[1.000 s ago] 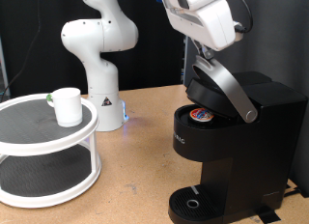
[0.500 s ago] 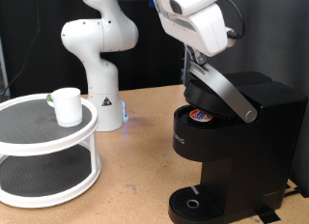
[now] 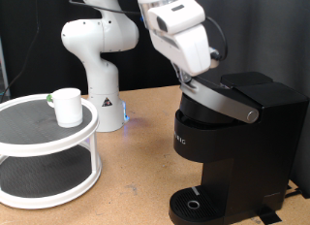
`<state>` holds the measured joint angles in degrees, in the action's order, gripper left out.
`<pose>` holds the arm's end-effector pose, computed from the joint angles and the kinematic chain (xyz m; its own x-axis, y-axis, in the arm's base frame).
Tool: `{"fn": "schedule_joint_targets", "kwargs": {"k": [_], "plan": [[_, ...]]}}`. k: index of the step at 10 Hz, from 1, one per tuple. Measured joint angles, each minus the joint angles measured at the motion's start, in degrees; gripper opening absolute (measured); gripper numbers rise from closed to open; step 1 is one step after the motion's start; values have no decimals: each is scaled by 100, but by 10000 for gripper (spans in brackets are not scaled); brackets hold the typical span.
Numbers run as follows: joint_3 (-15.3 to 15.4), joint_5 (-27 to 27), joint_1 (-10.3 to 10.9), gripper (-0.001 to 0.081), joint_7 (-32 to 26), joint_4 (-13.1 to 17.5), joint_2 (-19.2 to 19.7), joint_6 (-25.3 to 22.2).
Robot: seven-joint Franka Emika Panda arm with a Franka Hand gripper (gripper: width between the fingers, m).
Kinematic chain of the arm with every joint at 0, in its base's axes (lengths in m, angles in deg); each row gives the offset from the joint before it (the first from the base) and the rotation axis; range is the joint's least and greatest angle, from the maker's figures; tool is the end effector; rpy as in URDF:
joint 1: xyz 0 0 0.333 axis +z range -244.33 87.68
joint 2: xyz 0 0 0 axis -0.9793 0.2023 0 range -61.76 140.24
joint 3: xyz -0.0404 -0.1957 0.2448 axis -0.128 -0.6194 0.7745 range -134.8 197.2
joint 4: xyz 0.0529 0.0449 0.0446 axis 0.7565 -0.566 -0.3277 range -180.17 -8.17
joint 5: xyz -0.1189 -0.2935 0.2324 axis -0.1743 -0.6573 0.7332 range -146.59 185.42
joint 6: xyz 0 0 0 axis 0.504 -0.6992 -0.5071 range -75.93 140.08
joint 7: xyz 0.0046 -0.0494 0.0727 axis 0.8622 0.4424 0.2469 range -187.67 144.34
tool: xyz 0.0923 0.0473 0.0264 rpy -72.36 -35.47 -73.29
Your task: Make a cup of coffee with the keurig machine
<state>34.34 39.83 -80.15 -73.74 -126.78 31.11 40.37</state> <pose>0.5113 0.0332 0.4706 0.7071 0.6656 0.2389 0.7065 -0.6795 -0.1980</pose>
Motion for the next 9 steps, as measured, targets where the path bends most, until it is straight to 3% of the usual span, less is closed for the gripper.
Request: {"fn": "schedule_joint_targets", "kwargs": {"k": [5, 9], "plan": [[-11, -174, -32, 4, 9, -375, 37, 514], [50, -801, -34, 4, 471, -677, 283, 1146]]}}
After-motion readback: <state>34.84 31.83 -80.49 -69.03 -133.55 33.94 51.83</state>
